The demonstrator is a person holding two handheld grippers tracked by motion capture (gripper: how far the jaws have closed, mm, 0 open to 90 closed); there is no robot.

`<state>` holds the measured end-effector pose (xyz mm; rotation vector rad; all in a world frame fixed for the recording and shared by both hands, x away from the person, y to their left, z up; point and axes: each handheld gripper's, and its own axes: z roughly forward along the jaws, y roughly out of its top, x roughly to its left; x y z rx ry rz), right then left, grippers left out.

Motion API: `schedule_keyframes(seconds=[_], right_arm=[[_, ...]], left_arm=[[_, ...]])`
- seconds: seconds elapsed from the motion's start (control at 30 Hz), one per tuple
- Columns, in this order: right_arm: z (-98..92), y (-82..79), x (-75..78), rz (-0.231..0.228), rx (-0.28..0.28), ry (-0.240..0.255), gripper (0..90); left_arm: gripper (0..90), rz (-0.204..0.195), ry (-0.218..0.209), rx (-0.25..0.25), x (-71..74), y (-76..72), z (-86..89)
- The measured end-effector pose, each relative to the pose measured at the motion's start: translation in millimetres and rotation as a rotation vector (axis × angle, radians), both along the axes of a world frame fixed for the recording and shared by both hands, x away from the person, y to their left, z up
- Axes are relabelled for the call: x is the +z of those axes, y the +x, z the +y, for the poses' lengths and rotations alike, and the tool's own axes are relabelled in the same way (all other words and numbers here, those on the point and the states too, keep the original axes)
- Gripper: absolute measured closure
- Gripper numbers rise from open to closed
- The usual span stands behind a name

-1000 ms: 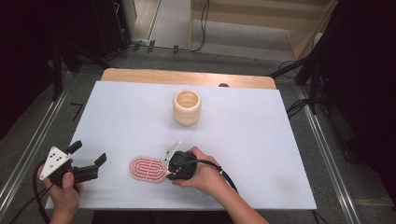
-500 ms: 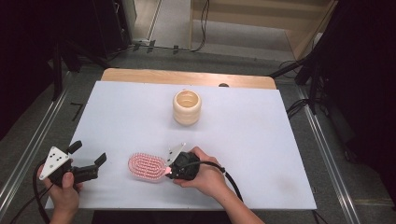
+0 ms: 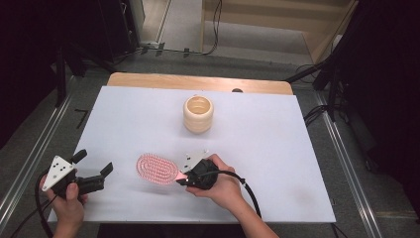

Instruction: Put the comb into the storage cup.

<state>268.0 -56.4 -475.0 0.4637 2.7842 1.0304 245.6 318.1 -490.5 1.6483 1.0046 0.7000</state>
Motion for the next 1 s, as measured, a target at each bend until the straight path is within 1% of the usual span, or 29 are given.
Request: schedule_keyframes(seconds=[0.17,0.23,0.3,0.33,0.4,0.43,0.57,0.6,0.67,0.77,0.83,1.0], right_arm=[[-6.5,-0.9,3.2,-0.014,-0.007,0.046,67.3],[-8.2,-1.4,3.8,-0.012,-0.016,0.064,67.2],[-9.4,-1.5,4.0,-0.016,-0.02,0.071,67.3],[-10.3,-2.1,4.1,-0.014,-0.034,0.081,67.3],[-12.5,-2.0,4.1,-0.025,-0.04,0.097,67.3],[-14.4,-2.3,4.4,-0.022,-0.044,0.11,67.3],[-17.3,-3.5,5.4,-0.034,-0.053,0.127,67.3],[-19.4,-4.0,5.9,-0.036,-0.058,0.142,67.3],[-20.4,-4.2,6.3,-0.042,-0.061,0.146,67.2],[-24.2,-5.4,7.1,-0.049,-0.081,0.169,67.3],[-28.7,-6.8,7.7,-0.053,-0.095,0.195,67.3],[-33.5,-7.8,8.6,-0.065,-0.108,0.211,67.2]], left_arm=[[0.0,0.001,0.003,0.0,0.0,-0.1,-0.3],[0.0,0.001,0.004,0.0,0.0,0.0,-0.6],[0.0,0.001,0.003,0.0,-0.1,-0.1,-0.7],[0.0,0.001,0.003,-0.001,-0.1,0.0,-0.7],[0.0,0.0,0.003,-0.001,-0.2,0.1,-0.9],[0.0,-0.002,0.005,0.0,-0.2,0.2,-1.0],[0.0,-0.002,0.006,-0.001,-0.2,0.3,-1.2],[0.0,-0.001,0.008,-0.001,-0.2,0.2,-1.3],[0.0,0.0,0.009,0.0,-0.1,0.2,-1.6],[0.0,0.0,0.012,0.001,-0.1,0.2,-1.8],[0.0,0.0,0.013,0.0,-0.2,0.4,-2.2],[0.0,-0.003,0.021,-0.008,-0.1,0.8,-3.0]])
